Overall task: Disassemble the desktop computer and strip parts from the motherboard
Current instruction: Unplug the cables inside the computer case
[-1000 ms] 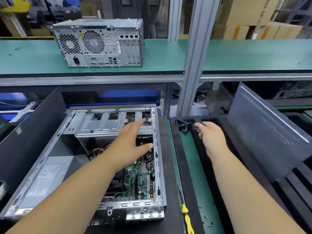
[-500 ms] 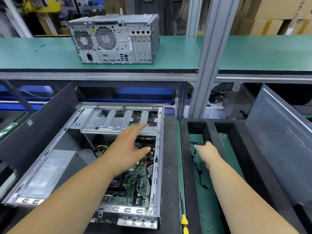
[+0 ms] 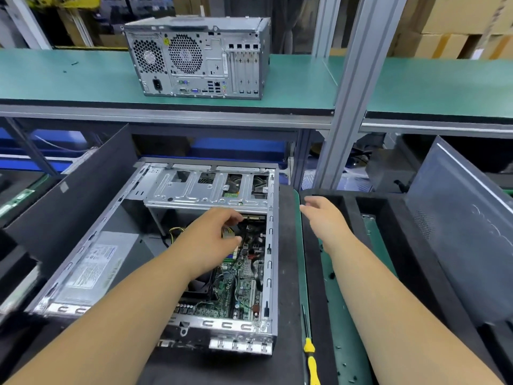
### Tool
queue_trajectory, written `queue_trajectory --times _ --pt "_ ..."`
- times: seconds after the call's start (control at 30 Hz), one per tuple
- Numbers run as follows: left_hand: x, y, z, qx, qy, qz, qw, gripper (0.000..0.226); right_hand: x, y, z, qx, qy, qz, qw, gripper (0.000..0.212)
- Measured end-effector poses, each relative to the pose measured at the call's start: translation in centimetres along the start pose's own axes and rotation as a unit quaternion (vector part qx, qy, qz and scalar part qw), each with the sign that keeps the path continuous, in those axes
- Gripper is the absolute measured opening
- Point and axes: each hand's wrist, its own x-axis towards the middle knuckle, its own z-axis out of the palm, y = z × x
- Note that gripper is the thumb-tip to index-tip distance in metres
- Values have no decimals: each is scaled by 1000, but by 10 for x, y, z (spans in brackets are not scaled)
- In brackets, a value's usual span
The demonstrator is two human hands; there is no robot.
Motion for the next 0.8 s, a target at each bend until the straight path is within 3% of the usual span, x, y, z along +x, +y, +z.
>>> queue_trajectory --times 0.23,0.53,0.73,0.8 --pt "-11 -22 -19 -7 -40 -39 998 38 -38 -34 27 -36 -17 -117 992 18" --pt "-2 -42 -49 55 -96 2 994 35 -72 -67 73 -190 -25 -288 938 18" --pt "20 -48 -58 164 -180 56 968 41 -87 -74 104 -323 -91 -231 913 19" --pt "30 -49 -55 208 -199 79 955 42 -85 -67 118 -439 -138 -187 868 21"
